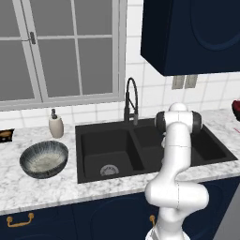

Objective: Pick the lime from the sink and place it in the bowl. Then pick the bowl and place it in the microwave. Then close the microwave door and press the start button.

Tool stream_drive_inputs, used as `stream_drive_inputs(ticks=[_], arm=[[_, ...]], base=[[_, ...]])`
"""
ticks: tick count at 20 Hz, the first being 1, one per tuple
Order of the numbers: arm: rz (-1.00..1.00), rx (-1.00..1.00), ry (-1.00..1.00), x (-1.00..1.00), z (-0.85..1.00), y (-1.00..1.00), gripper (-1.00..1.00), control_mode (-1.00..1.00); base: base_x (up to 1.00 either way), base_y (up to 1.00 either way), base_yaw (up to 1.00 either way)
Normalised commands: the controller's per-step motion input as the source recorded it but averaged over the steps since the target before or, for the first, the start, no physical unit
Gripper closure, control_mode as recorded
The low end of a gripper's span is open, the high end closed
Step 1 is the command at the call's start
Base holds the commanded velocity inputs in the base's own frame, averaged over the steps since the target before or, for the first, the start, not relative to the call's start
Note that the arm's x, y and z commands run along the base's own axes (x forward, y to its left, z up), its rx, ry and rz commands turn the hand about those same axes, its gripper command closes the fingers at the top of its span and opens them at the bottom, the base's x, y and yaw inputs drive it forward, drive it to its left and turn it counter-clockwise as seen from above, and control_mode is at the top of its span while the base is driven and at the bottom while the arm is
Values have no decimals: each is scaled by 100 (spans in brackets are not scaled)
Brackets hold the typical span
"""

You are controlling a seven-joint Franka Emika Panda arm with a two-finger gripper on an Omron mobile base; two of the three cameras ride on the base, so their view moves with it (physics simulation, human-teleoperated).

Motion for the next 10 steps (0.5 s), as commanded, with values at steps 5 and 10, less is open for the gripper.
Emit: stream_drive_inputs(ticks=[5, 10], arm=[[0, 0, -4, -17, -12, 14, 100, -100], [0, -3, -14, -58, 71, 31, 100, -100]], base=[[0, 0, 0], [0, 0, 0]])
